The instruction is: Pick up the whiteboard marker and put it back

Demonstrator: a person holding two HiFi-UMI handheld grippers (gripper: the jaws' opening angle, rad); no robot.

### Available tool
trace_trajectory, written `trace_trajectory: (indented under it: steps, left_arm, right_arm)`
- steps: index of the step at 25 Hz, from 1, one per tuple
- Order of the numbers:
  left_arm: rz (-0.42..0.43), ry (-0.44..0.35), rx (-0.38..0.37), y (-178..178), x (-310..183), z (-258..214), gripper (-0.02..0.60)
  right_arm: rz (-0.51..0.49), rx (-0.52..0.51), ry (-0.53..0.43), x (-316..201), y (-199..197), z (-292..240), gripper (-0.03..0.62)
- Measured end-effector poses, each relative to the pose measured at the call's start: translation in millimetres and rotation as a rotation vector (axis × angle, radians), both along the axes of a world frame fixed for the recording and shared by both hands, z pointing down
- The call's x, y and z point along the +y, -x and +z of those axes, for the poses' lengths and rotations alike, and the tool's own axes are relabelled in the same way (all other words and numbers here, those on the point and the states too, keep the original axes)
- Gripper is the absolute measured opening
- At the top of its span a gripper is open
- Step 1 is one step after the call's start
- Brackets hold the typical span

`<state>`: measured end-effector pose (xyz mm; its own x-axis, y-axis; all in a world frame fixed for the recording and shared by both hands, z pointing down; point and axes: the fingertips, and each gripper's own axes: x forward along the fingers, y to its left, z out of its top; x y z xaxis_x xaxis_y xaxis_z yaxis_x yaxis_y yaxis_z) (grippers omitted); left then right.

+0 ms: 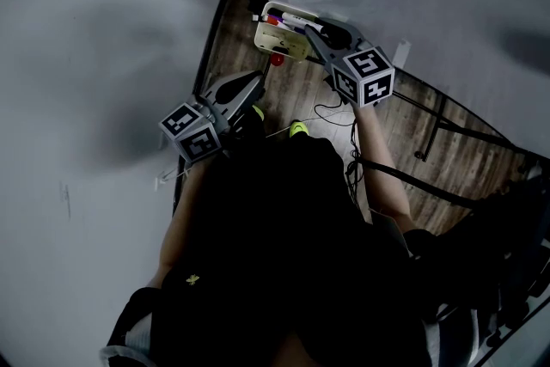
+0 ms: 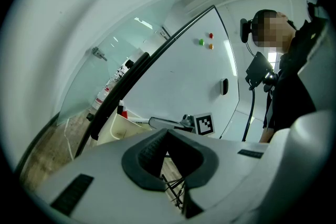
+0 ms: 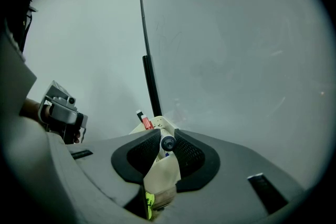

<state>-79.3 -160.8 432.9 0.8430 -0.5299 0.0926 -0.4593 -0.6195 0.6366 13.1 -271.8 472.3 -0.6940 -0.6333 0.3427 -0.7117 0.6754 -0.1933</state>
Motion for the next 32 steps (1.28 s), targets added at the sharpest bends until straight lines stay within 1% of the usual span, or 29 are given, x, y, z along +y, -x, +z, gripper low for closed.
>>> trace_trajectory:
  steps: [9, 12, 16, 17, 19, 20, 26, 32]
  left_arm:
    - [0.000, 0.000, -0.002, -0.7, 3.6, 0.5, 0.003]
    - [0.001, -0.004, -0.002, -1.1, 5.1, -0.4, 0.003]
    - [0.001, -0.008, -0.005, -1.6, 4.9, -0.7, 0.003]
    - [0.000, -0.008, -0.005, -2.4, 4.9, -1.9, 0.003]
    - [0.001, -0.014, -0.011, -3.7, 5.1, -3.2, 0.003]
    - [0.001, -0.016, -0.013, -4.5, 5.6, -3.4, 0.003]
    - [-0.007, -0.032, -0.023, -11.5, 7.0, -7.4, 0.003]
    - [-0.045, -0.069, -0.035, -19.3, 14.6, -14.0, 0.003]
  right_arm:
    - [0.016, 0.000, -0.014, 0.6, -1.3, 1.0, 0.084]
    - [0.015, -0.002, -0.022, 1.3, -0.5, -0.6, 0.117]
    - [0.020, -0.010, -0.036, 1.5, -1.4, -2.8, 0.129]
    - [0.022, -0.014, -0.041, 1.6, -2.0, -4.2, 0.141]
    - [0.030, -0.018, -0.048, 1.5, -4.1, -6.4, 0.193]
    - [0.034, -0.018, -0.050, 1.7, -5.5, -7.3, 0.206]
    - [0.033, -0.026, -0.074, 7.3, -11.4, -16.9, 0.206]
    - [-0.022, -0.044, -0.100, 20.0, -10.2, -30.5, 0.206]
